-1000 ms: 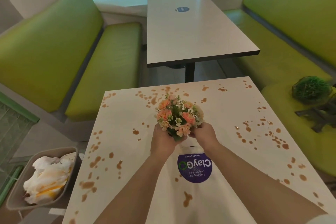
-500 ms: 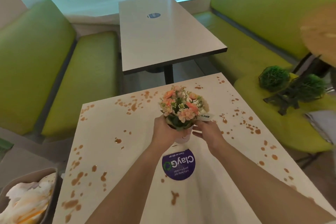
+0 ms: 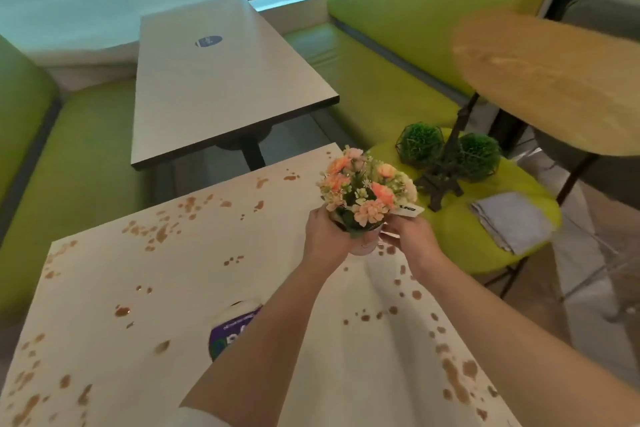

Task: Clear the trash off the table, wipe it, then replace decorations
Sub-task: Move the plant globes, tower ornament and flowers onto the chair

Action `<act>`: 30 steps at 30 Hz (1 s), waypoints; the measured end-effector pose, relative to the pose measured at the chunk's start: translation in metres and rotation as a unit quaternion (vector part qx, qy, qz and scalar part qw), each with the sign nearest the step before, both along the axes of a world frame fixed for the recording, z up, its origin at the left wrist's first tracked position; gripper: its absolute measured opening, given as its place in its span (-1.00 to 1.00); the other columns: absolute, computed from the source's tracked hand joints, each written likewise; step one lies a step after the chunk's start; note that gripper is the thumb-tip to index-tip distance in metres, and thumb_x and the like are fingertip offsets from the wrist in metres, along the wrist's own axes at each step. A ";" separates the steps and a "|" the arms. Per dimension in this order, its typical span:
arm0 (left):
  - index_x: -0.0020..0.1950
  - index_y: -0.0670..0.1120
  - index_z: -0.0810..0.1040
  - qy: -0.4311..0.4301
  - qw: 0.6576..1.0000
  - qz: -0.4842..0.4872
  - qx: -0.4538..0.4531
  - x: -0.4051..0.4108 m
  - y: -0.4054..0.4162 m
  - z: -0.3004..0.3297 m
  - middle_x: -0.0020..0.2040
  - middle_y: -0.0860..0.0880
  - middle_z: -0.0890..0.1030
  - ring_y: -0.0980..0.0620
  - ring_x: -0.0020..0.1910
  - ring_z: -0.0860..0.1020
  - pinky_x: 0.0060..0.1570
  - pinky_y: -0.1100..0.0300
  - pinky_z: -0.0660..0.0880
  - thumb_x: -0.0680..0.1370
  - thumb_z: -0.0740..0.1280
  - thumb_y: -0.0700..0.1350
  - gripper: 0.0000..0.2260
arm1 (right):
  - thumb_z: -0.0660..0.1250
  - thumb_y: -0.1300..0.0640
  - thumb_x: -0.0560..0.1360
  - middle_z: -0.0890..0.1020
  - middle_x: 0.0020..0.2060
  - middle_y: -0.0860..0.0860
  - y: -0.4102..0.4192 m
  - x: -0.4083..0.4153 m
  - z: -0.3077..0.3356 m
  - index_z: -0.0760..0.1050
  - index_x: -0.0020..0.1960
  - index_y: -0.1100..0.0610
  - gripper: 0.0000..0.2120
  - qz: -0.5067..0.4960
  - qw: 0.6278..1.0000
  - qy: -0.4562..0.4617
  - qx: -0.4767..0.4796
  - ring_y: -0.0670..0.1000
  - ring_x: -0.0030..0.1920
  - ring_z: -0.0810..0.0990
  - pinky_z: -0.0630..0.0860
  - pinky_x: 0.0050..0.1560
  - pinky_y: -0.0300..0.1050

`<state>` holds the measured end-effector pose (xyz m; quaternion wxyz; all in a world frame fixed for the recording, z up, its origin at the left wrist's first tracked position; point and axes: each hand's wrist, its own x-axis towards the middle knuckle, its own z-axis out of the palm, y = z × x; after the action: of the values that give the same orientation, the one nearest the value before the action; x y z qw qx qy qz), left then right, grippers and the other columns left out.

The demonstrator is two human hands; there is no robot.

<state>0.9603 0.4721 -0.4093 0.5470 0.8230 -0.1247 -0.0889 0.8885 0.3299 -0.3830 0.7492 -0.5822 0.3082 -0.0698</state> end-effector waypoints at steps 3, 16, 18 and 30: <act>0.05 0.11 0.63 -0.018 0.999 -0.016 0.029 -0.003 -0.043 -0.003 -0.01 0.11 0.67 0.11 -0.01 0.64 -0.10 0.06 0.64 0.06 0.63 0.31 -0.36 | 0.24 0.37 0.56 0.66 0.09 0.08 -0.037 -0.004 -0.006 0.54 0.25 0.16 -0.69 -0.037 0.999 -0.016 0.012 0.07 0.07 0.64 0.62 -0.02 -0.13; 0.21 0.13 0.56 -0.054 0.995 -0.052 0.070 -0.021 -0.169 -0.047 0.12 0.16 0.63 0.08 0.16 0.57 0.08 0.03 0.58 0.12 0.55 0.39 -0.27 | 0.27 0.33 0.54 0.67 0.05 0.13 -0.159 -0.021 -0.048 0.58 0.05 0.13 -0.82 -0.050 0.997 0.053 -0.033 0.14 0.06 0.64 0.57 0.19 0.15; 0.24 0.09 0.54 -0.066 0.993 -0.045 0.087 -0.024 -0.175 -0.050 0.16 0.12 0.61 0.03 0.19 0.55 0.12 0.00 0.55 0.15 0.55 0.34 -0.27 | 0.28 0.33 0.53 0.67 0.03 0.11 -0.165 -0.022 -0.052 0.58 0.00 0.08 -0.80 -0.041 0.996 0.060 -0.047 0.16 0.09 0.64 0.56 0.19 0.18; 0.34 -0.07 0.48 -0.018 0.992 -0.007 0.124 -0.030 -0.186 -0.062 0.21 0.01 0.54 -0.02 0.27 0.42 0.22 0.10 0.47 0.15 0.50 0.41 -0.10 | 0.25 0.21 0.60 0.62 0.16 0.05 -0.171 -0.029 -0.059 0.53 0.27 0.12 -0.74 -0.007 0.990 0.094 -0.101 0.08 0.18 0.54 0.49 0.27 0.04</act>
<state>0.9299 0.2861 -0.4714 0.4376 0.8851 -0.1283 -0.0932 0.8595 0.1588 -0.4424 0.6539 -0.6564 0.3728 -0.0505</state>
